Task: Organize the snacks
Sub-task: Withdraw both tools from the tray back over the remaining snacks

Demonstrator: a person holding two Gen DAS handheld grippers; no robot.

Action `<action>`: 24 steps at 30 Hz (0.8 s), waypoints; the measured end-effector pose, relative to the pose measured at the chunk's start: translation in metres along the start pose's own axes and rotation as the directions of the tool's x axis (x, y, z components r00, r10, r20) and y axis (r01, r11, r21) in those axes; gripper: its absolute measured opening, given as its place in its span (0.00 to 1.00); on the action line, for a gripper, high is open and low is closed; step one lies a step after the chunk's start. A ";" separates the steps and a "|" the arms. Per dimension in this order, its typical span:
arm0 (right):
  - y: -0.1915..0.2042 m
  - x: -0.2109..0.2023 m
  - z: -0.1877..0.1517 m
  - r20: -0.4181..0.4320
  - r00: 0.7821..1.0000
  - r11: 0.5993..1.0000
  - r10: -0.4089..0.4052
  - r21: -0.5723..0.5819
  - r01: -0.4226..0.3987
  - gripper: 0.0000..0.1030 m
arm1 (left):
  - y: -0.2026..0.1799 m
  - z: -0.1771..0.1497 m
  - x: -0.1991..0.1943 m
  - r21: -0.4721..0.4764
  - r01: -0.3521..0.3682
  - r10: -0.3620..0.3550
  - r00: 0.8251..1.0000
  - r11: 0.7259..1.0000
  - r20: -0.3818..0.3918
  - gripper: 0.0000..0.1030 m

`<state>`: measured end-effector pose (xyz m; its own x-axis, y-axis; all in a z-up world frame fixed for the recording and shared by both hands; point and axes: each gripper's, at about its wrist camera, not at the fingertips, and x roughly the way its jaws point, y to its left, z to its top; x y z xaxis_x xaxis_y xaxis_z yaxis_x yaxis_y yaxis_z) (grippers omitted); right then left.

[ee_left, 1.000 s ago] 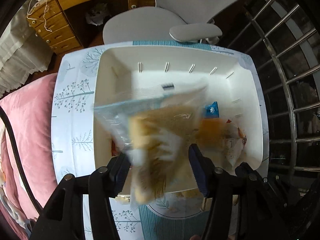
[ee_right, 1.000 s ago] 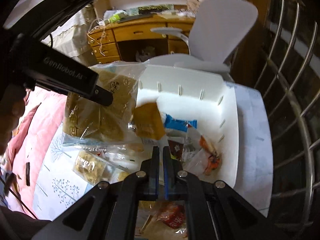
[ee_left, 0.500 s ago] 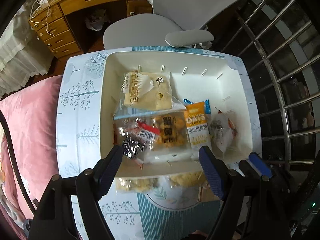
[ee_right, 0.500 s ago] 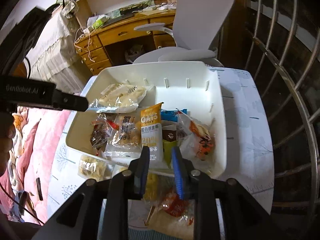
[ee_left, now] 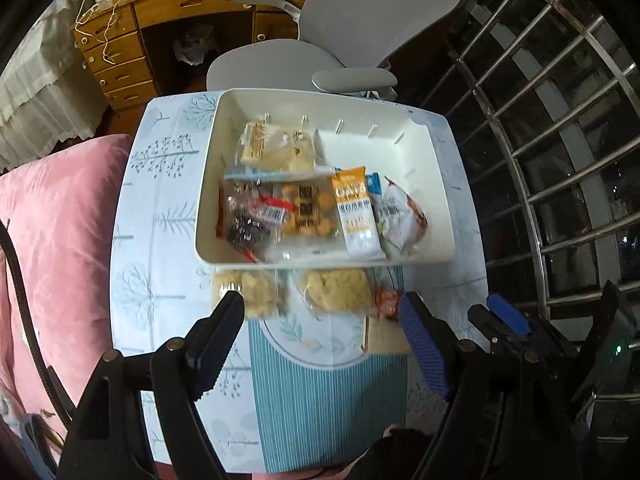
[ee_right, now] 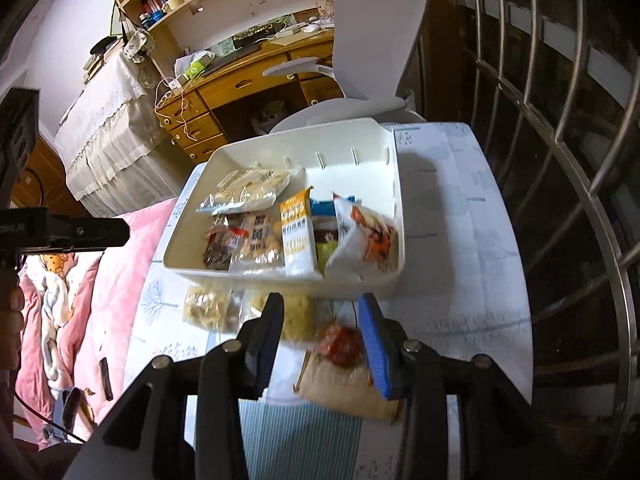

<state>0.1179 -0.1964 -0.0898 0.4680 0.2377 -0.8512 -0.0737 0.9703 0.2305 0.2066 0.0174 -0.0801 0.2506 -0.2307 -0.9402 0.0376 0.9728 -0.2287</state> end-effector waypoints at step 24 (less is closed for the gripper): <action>-0.057 0.017 -0.087 -0.217 0.973 0.890 0.072 0.454 0.035 0.49 | -0.006 -0.071 0.051 0.228 0.067 -0.073 0.997 0.971 0.018 0.77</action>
<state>0.0533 -0.2434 -0.1584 0.2589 0.3113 -0.9144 0.3508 0.8517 0.3892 0.1504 -0.0022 -0.1448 0.2648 -0.3005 -0.9163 0.2741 0.9345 -0.2272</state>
